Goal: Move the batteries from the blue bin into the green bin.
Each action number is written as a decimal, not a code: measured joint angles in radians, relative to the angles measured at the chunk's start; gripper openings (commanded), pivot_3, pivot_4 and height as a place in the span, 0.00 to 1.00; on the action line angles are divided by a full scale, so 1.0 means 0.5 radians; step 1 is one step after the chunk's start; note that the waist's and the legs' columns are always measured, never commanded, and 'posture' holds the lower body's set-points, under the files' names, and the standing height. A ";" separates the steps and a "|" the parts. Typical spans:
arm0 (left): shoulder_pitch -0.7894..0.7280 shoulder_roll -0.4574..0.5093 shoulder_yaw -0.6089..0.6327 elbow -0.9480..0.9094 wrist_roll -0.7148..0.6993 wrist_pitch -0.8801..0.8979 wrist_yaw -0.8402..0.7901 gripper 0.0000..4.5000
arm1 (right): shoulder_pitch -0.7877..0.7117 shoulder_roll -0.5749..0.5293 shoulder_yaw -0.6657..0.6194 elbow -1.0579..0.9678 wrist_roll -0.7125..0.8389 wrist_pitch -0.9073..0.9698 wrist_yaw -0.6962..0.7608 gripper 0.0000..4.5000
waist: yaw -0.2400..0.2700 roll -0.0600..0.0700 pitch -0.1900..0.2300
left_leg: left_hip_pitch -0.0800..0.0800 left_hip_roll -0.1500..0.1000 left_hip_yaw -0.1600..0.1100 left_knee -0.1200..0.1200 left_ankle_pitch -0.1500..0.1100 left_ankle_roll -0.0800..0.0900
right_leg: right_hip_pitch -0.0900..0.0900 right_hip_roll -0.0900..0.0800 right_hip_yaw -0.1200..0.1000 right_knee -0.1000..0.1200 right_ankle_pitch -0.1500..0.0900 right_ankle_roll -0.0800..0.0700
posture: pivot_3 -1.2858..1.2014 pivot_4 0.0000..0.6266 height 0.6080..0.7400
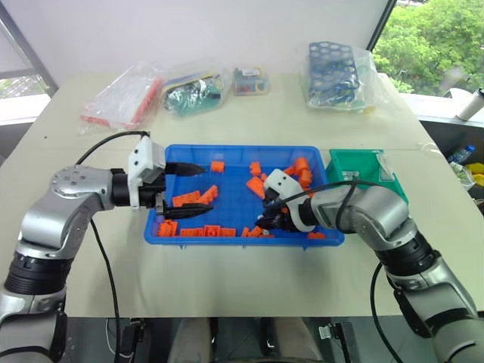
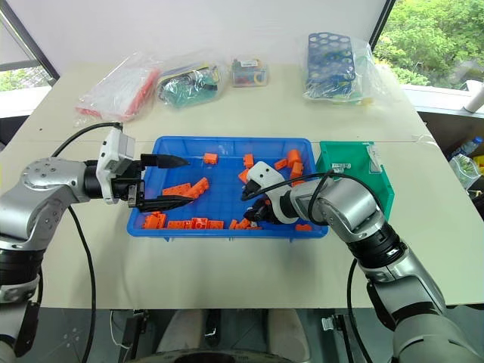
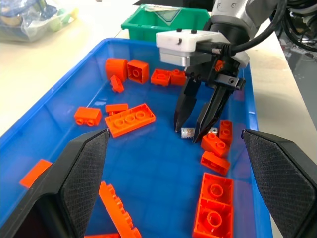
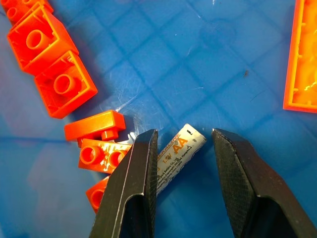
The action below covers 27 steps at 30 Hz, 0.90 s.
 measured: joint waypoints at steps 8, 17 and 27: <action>-0.001 -0.001 0.000 0.000 0.000 -0.008 0.013 1.00 | 0.002 -0.044 -0.004 -0.045 -0.043 0.037 0.064 0.27 | 0.003 0.000 0.000 | 0.000 0.000 0.000 0.000 0.000 0.000 | 0.000 -0.001 0.000 0.000 0.000 0.000 | 0.52 0.24 1.00; -0.030 -0.025 -0.010 0.035 0.005 -0.052 0.003 1.00 | 0.017 -0.018 -0.055 -0.051 -0.048 0.106 0.054 0.00 | 0.004 0.000 0.000 | 0.000 0.000 0.000 0.000 0.000 0.000 | 0.000 -0.001 0.000 0.000 0.000 0.000 | 0.52 0.24 1.00; -0.093 -0.044 -0.029 0.152 0.035 -0.114 -0.051 1.00 | -0.429 -0.130 -0.606 0.086 0.038 0.282 0.107 0.00 | 0.012 0.002 0.001 | -0.001 -0.001 0.001 0.000 0.000 0.000 | -0.002 -0.001 -0.001 0.001 0.000 0.000 | 0.52 0.24 1.00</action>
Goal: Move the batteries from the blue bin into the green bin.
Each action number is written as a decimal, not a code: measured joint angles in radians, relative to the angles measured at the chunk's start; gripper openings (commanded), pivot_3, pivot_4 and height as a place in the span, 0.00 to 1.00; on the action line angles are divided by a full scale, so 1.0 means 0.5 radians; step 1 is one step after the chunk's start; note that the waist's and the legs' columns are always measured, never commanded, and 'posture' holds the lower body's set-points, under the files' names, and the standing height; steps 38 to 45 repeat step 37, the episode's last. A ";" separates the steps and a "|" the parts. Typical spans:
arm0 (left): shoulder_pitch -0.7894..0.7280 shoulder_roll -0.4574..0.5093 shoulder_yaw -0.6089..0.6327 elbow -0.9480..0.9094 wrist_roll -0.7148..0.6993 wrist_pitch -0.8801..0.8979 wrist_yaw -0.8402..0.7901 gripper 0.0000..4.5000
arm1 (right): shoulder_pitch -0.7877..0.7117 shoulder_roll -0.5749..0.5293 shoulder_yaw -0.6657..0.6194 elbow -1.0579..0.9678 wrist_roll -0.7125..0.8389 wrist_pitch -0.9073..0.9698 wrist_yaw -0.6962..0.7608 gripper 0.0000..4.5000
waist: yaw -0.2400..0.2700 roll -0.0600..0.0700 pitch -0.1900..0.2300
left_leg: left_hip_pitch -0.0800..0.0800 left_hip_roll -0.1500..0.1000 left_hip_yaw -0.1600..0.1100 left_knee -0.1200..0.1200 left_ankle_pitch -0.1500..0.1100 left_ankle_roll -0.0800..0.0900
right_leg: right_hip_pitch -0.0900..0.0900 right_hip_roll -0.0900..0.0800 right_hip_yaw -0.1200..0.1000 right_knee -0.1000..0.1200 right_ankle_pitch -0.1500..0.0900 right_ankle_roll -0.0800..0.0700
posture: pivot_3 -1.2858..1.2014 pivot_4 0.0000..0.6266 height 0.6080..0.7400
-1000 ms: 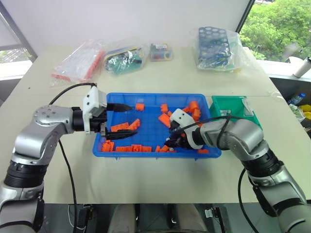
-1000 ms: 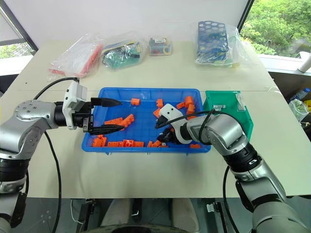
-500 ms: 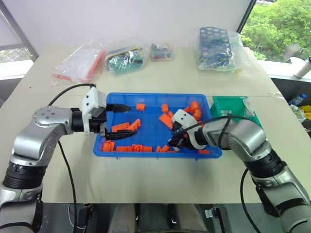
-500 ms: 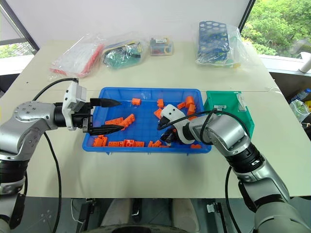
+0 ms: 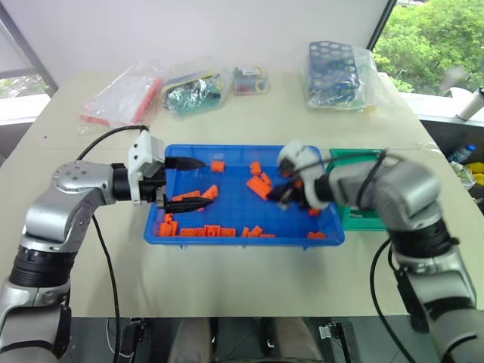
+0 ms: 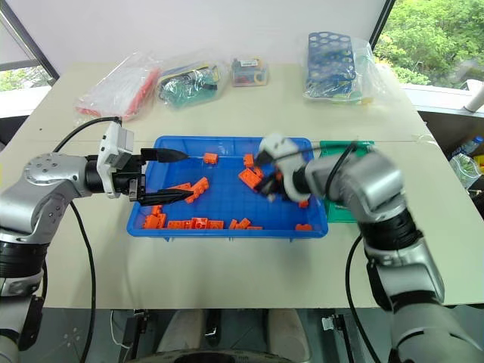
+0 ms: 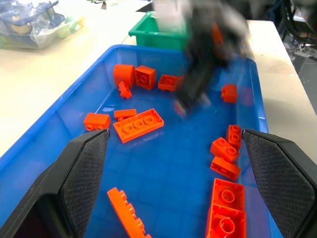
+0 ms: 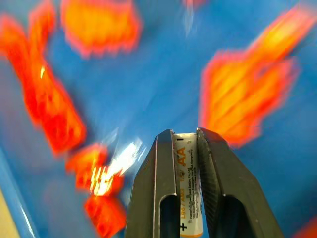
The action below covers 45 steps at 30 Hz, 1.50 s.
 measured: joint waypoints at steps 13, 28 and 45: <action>-0.062 -0.018 -0.020 0.120 0.029 -0.037 -0.087 1.00 | 0.409 -0.686 -0.146 0.281 -0.229 -0.403 0.167 0.23 | -0.024 0.002 0.001 | -0.003 0.001 0.004 0.000 -0.001 0.003 | -0.001 0.001 0.003 -0.008 0.001 0.002 | 0.52 0.24 1.00; -0.111 0.144 0.052 0.392 0.052 -0.035 -0.203 1.00 | 0.982 -0.965 -0.658 0.774 -0.401 -2.019 0.969 0.51 | -0.006 0.003 0.002 | 0.000 0.000 0.005 0.002 -0.001 0.002 | 0.004 0.003 0.003 -0.009 0.001 0.002 | 0.52 0.24 1.00; -0.059 0.432 0.270 0.731 0.073 -0.078 -0.310 1.00 | 1.002 -1.164 -0.700 1.589 -0.461 -2.488 1.661 0.51 | -0.018 0.006 0.003 | 0.007 0.004 0.013 0.001 -0.001 0.002 | 0.004 0.003 0.005 -0.006 0.001 0.001 | 0.52 0.24 1.00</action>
